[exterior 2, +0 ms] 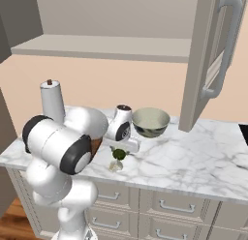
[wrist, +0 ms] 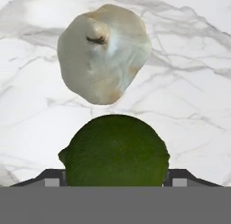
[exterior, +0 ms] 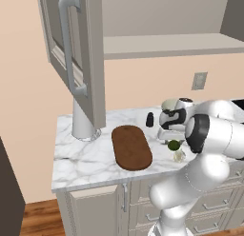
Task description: Open the cabinet. Place the bowl and condiment on the counter. Then place the lime and garlic on the cutting board.
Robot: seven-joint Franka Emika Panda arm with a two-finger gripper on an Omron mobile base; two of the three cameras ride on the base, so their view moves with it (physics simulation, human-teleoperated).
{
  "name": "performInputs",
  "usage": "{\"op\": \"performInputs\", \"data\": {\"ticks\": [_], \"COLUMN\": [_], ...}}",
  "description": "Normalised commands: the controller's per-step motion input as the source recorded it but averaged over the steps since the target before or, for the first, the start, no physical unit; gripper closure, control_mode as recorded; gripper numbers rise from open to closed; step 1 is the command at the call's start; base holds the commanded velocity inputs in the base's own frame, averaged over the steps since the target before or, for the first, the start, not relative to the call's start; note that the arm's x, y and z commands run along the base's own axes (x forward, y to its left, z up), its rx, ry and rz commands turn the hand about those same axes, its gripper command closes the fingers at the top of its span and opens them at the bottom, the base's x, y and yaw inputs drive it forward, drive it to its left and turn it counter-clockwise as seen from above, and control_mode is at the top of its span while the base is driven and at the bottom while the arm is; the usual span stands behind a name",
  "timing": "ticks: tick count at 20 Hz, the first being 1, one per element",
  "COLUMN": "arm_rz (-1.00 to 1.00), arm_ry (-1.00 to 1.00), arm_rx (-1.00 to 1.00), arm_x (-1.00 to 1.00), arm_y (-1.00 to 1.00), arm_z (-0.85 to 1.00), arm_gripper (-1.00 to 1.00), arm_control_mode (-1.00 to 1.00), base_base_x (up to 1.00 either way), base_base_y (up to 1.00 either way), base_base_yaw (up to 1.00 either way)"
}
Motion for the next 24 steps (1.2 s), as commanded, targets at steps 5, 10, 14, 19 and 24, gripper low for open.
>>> {"op": "performInputs", "data": {"ticks": [5,10,14,19,24], "arm_rz": [0.09,0.19,0.18,0.05,0.0], "arm_ry": [-0.18,-0.04,-0.02,-0.02,0.0], "arm_rx": [0.0,0.0,-0.01,-0.01,-0.07], "arm_x": [-0.15,0.0,0.03,0.43,0.57], "arm_y": [0.61,1.0,1.0,0.89,0.46], "arm_z": [0.65,0.45,0.12,0.06,-0.04], "arm_gripper": [1.0,1.0,1.0,1.0,1.0], "arm_control_mode": [-1.0,-1.0,-1.0,-1.0,-1.0], "base_base_x": [0.0,0.0,0.0,0.0,0.0], "base_base_y": [0.0,0.0,0.0,0.0,0.0], "base_base_yaw": [0.0,0.0,0.0,0.0,0.0]}}
